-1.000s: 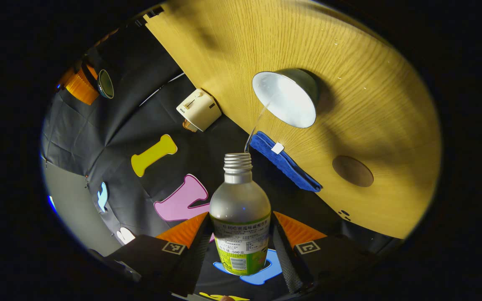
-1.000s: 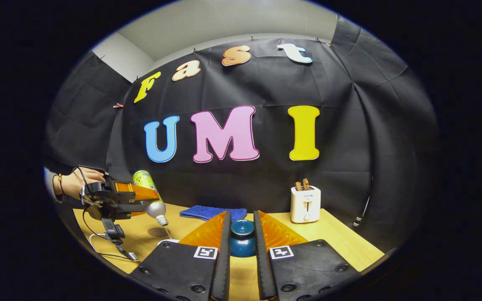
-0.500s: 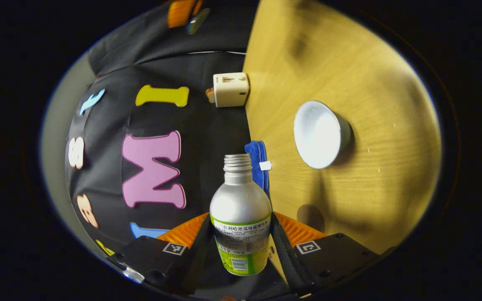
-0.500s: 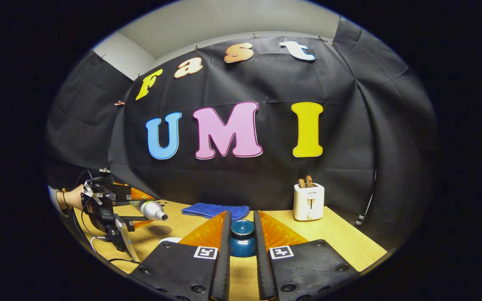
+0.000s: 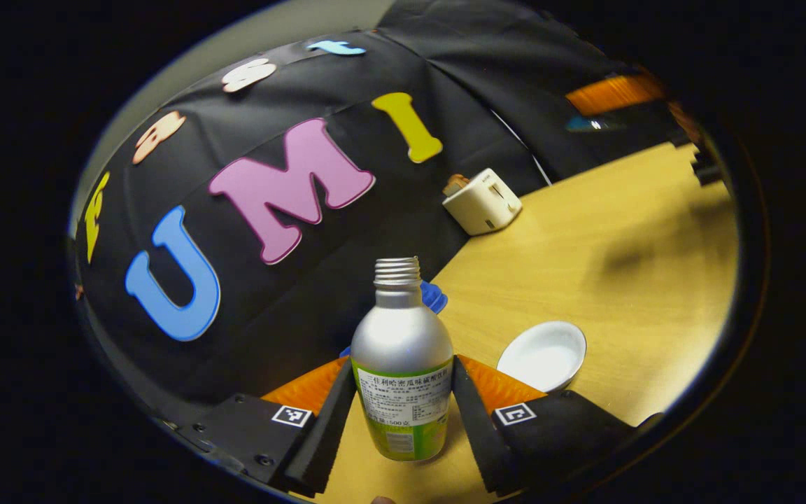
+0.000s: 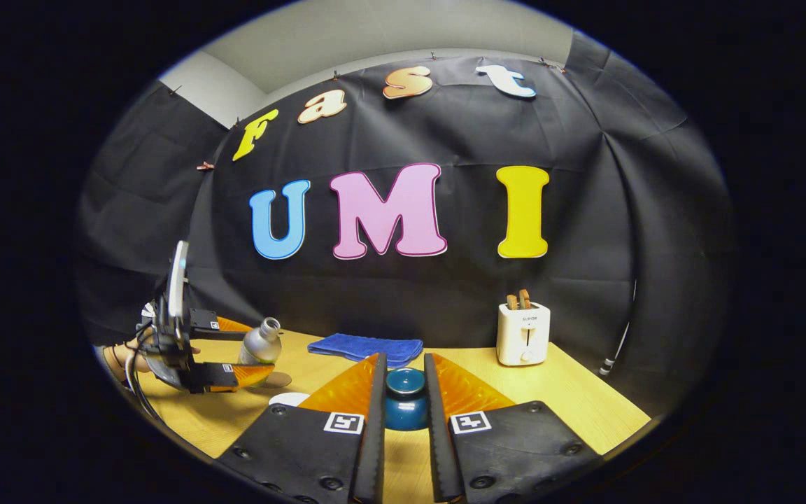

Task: Open the teacup lid with one hand, grasp the water bottle and pour water into the teacup with the other hand; after pouring, place the water bottle on the coaster and then close the teacup lid.

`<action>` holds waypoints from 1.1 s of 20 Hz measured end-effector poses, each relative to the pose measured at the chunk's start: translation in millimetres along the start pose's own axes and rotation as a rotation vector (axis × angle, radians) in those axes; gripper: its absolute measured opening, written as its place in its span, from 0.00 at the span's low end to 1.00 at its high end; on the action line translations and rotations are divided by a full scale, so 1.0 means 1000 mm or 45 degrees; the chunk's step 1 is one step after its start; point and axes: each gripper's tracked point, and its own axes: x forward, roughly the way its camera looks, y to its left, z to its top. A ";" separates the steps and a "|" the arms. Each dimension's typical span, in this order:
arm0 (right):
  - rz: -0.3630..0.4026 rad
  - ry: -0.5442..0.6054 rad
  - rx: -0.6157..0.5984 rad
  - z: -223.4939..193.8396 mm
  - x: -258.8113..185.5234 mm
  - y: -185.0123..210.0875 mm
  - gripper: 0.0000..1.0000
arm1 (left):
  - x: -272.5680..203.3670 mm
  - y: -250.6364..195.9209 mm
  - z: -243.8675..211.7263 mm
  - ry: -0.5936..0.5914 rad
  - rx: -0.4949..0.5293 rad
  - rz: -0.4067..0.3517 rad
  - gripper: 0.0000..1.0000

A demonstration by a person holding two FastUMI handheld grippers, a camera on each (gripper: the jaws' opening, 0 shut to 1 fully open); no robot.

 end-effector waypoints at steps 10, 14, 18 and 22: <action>0.014 0.015 0.002 -0.006 0.001 0.005 0.30 | -0.023 0.017 0.017 -0.154 -0.593 0.222 0.80; 0.017 0.017 0.001 -0.007 0.003 0.006 0.26 | -0.024 0.018 0.015 -0.092 -0.674 0.229 0.80; 0.012 0.015 0.002 -0.008 0.004 0.005 0.30 | -0.030 0.015 0.021 -0.064 -0.712 0.240 0.80; 0.014 0.036 0.008 -0.016 0.006 0.006 0.26 | -0.031 0.013 0.022 -0.072 -0.730 0.222 0.84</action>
